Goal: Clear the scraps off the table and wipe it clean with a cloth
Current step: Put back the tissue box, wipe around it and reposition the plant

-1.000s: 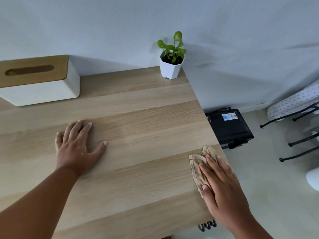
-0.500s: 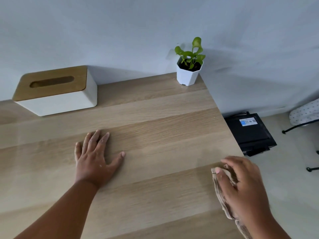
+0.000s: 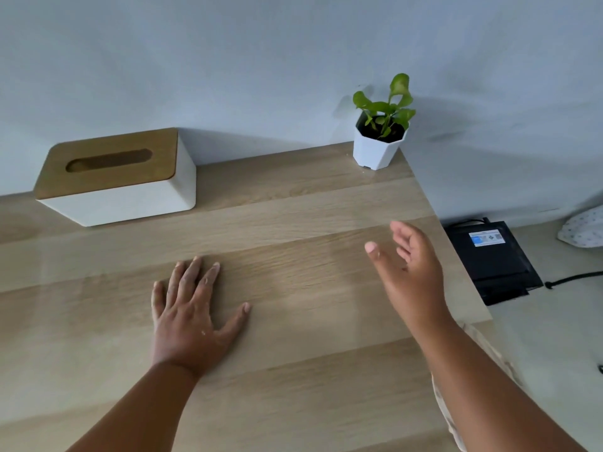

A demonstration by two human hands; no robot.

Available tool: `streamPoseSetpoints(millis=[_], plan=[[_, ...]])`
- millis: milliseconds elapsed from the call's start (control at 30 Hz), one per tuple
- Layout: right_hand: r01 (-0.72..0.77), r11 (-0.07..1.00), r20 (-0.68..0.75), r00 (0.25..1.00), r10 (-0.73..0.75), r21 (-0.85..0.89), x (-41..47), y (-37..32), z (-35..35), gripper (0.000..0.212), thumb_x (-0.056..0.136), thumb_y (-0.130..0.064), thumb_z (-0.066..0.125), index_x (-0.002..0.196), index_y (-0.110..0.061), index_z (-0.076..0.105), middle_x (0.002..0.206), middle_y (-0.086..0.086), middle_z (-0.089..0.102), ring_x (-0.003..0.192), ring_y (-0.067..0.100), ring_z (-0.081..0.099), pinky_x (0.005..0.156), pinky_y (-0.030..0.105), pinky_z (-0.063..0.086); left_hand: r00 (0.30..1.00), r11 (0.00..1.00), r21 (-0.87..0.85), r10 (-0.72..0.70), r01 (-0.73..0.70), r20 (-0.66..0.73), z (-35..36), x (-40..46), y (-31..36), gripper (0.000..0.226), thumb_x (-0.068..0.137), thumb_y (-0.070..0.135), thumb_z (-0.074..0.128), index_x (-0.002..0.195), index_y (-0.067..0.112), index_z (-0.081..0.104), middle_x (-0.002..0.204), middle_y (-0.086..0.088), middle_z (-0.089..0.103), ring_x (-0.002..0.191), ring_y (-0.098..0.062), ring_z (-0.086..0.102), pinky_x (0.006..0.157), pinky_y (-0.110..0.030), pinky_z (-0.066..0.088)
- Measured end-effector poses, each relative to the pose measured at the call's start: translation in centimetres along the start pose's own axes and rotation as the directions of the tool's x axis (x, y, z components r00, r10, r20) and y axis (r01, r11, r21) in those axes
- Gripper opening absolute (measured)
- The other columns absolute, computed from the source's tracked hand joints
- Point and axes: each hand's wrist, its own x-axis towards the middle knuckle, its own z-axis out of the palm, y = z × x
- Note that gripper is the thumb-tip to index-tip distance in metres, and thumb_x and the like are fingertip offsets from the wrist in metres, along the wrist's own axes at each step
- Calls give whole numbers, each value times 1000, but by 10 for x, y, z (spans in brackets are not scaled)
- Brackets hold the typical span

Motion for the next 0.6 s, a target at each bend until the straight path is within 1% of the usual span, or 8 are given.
streamPoseSetpoints(millis=[133,233,333,467,533,600], plan=[[-30,999,-20,999,30,23,37,-4,15,67,89,-45,76,147,-27,47,148,-10,50,133,5,49,112,28,40,1000,1000,-18,-3,3,6,-3,0,2,91,81,87,34,153,31,40,166,2,27,157,-17,8,126,-53,10],[-41,999,-57,997,43,23,62,-3,23,72,88,-47,76,149,-26,44,150,-8,48,133,6,48,111,29,41,1000,1000,-23,-7,7,5,-3,-1,3,92,78,85,40,151,29,44,165,1,30,157,-19,13,125,-55,14],[-45,999,-82,996,46,19,85,-2,32,77,86,-51,77,150,-27,41,151,-9,46,132,6,48,109,28,41,1000,1000,-21,-7,7,11,-3,0,3,92,77,84,41,150,28,45,164,0,31,157,-19,13,124,-56,15],[-60,998,-122,991,62,24,116,0,41,90,80,-56,79,154,-26,35,152,-7,43,132,8,48,104,27,42,1000,1000,-19,-12,12,22,-3,1,2,92,77,84,42,150,28,45,165,-1,31,157,-20,13,123,-57,16],[-65,997,-143,987,69,33,130,0,43,98,75,-59,80,155,-27,32,150,-8,41,132,10,47,102,28,42,1000,1000,-18,-13,14,27,-3,1,2,93,77,85,42,151,29,44,165,0,30,157,-19,13,123,-58,17],[-71,996,-162,984,77,47,144,-1,46,105,70,-61,82,154,-28,30,143,-10,40,133,11,46,105,32,43,999,1000,-17,-13,14,30,-2,1,2,93,77,85,42,151,29,43,165,0,29,157,-20,13,122,-59,17]])
